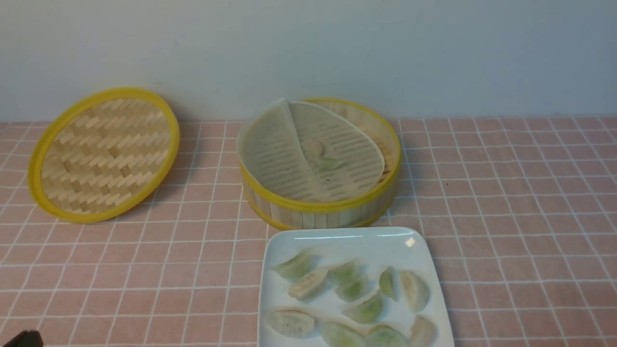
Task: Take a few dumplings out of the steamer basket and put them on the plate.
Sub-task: Use the left arm to grab a dumpling from the steamer
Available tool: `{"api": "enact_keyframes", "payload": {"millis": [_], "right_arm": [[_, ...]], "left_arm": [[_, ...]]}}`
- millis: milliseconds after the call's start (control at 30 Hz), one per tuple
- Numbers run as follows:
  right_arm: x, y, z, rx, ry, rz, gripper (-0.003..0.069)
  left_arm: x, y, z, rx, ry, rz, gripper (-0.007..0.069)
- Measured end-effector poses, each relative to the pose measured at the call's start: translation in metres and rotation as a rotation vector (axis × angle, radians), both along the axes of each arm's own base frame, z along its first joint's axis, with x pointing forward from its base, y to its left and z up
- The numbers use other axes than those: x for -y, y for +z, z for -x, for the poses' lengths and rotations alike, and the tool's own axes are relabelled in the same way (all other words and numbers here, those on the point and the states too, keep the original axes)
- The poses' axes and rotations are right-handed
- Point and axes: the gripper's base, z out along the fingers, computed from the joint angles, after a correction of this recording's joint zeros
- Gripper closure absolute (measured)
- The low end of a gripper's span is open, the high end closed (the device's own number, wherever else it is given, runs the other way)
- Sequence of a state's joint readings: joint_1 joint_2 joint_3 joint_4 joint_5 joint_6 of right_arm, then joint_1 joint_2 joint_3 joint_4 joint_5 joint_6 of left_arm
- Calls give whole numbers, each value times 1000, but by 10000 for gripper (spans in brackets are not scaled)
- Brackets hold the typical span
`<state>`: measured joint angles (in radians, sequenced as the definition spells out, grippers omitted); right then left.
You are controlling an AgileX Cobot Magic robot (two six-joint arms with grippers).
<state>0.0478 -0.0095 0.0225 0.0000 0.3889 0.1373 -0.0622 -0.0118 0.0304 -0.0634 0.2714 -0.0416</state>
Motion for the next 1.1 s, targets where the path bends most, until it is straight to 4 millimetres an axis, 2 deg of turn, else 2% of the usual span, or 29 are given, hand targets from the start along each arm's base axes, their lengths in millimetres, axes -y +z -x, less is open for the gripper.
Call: {"api": "enact_keyframes", "payload": {"millis": [67,100,133,167,233,300,400,500,533,567,633,667,700,733,767,800,833,867,933,967,1000,1100], "right_arm": [[0,0,0,0,0,0,672],[0,0,0,0,0,0,672],[0,0,0,0,0,0,672],[0,0,0,0,0,0,672],[0,0,0,0,0,0,672],[0,0,0,0,0,0,672],[0,0,0,0,0,0,672],[0,0,0,0,0,0,672],[0,0,0,0,0,0,672],[0,0,0,0,0,0,672],[0,0,0,-1,0,0,672],[0,0,0,-1,0,0,672],[0,0,0,-1,0,0,672],[0,0,0,-1,0,0,672],[0,0,0,-1,0,0,672],[0,0,0,-1,0,0,672],[0,0,0,-1,0,0,672],[0,0,0,-1,0,0,672],[0,0,0,-1,0,0,672],[0,0,0,-1,0,0,672],[0,0,0,-1,0,0,672],[0,0,0,-1,0,0,672]], "left_arm": [[0,13,-2,135,12,124,631],[0,13,-2,134,12,133,631],[-1,25,-2,255,31,223,631],[-1,25,-2,254,31,232,631],[-7,39,0,417,68,349,631],[-9,51,3,474,75,425,631],[-5,77,6,432,36,454,631],[4,108,-3,223,-13,415,631],[9,118,-12,85,-34,386,631],[9,124,-16,61,-36,378,631],[18,143,-45,-187,-81,298,631],[19,143,-47,-219,-89,288,631],[22,148,-63,-309,-117,246,631],[27,154,-91,-423,-176,161,631],[30,155,-106,-477,-213,130,631],[34,154,-128,-544,-270,83,631],[37,152,-140,-577,-303,75,631],[42,147,-168,-627,-367,44,631],[49,137,-205,-685,-445,36,631],[50,137,-204,-688,-449,41,631],[57,127,-233,-732,-501,35,631],[75,113,-271,-767,-562,-3,631]]}}
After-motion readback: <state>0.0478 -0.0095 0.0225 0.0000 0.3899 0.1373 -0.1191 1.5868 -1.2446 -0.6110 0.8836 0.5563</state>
